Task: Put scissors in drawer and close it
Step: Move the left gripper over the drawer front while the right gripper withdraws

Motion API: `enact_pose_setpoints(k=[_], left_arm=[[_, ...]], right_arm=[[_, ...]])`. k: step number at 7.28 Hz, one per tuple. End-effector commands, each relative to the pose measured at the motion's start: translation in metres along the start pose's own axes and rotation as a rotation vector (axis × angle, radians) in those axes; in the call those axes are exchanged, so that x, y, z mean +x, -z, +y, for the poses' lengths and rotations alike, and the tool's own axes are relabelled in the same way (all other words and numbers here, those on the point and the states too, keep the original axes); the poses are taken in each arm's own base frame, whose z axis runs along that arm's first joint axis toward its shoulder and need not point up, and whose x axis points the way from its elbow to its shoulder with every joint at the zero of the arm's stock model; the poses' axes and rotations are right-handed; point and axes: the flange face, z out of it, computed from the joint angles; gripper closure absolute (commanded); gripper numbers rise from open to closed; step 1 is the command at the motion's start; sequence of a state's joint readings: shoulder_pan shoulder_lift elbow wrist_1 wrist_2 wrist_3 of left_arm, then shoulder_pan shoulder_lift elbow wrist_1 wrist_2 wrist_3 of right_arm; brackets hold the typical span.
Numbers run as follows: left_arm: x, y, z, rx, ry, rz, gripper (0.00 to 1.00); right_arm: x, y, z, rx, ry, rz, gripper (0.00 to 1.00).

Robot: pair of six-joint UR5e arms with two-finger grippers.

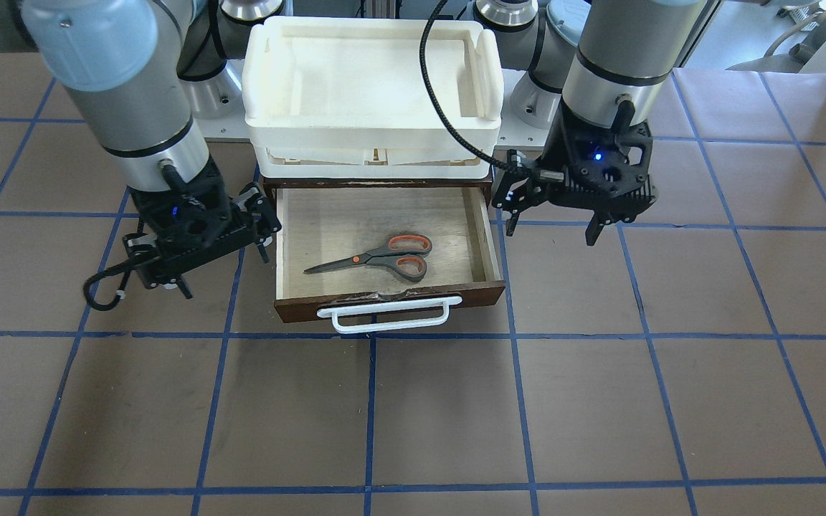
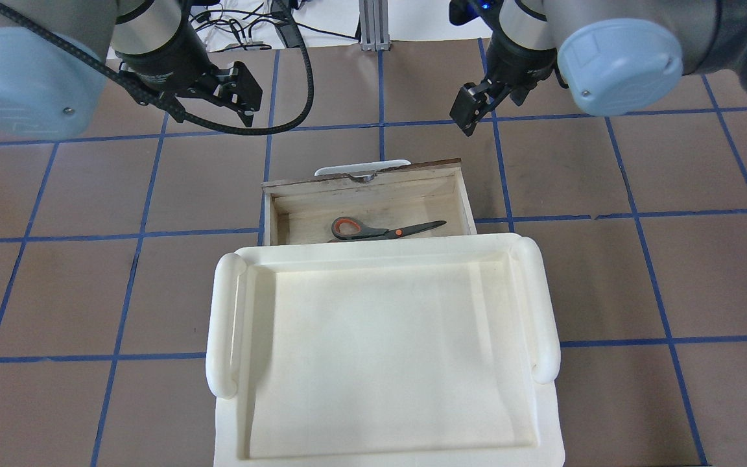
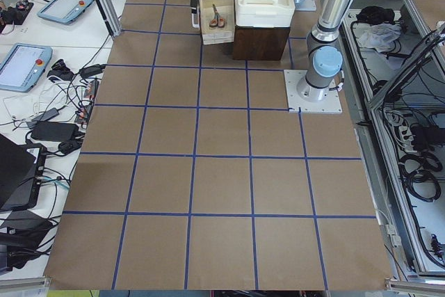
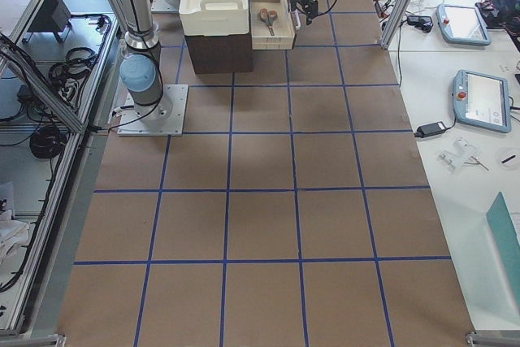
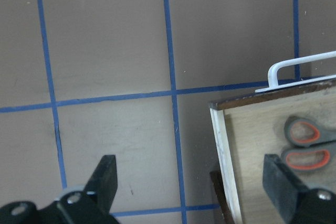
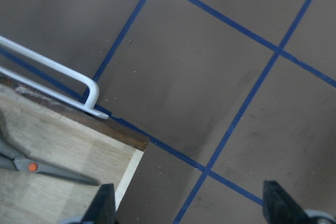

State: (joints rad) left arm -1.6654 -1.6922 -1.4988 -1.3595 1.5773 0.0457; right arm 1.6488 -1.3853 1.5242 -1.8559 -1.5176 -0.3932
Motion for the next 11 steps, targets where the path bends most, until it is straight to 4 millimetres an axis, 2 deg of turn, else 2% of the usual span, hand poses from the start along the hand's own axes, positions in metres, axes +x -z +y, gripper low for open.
enact_pose_setpoints(k=[1, 2, 3, 5, 6, 8, 9, 10, 11], left_arm=[[0.043, -0.041, -0.044, 0.058, -0.068, 0.015, 0.0], [0.067, -0.065, -0.061, 0.082, -0.103, 0.029, 0.0], [0.081, -0.078, -0.069, 0.074, -0.121, 0.032, 0.0], [0.103, -0.114, -0.086, 0.109, -0.133, 0.083, 0.0], [0.108, -0.122, -0.09, 0.112, -0.137, 0.082, 0.0], [0.113, -0.153, -0.103, 0.106, -0.141, 0.086, 0.0], [0.115, -0.169, -0.105, 0.088, -0.139, 0.091, 0.0], [0.113, -0.178, -0.108, 0.077, -0.133, 0.09, 0.0], [0.114, -0.185, -0.104, -0.006, -0.088, 0.084, 0.0]], right_arm=[[0.027, 0.002, 0.003, 0.007, -0.243, 0.083, 0.0], [0.027, 0.007, 0.003, 0.028, -0.349, 0.089, 0.0], [0.034, 0.011, 0.008, 0.018, -0.361, 0.134, 0.0], [0.028, 0.047, 0.023, 0.058, -0.375, 0.176, 0.0], [0.025, 0.054, 0.032, 0.048, -0.377, 0.184, 0.0], [0.026, 0.054, 0.039, 0.006, -0.379, 0.177, 0.0], [0.036, 0.055, 0.042, 0.003, -0.397, 0.183, 0.0], [0.038, 0.055, 0.044, -0.01, -0.404, 0.172, 0.0], [0.033, 0.059, 0.051, -0.039, -0.404, 0.161, 0.0]])
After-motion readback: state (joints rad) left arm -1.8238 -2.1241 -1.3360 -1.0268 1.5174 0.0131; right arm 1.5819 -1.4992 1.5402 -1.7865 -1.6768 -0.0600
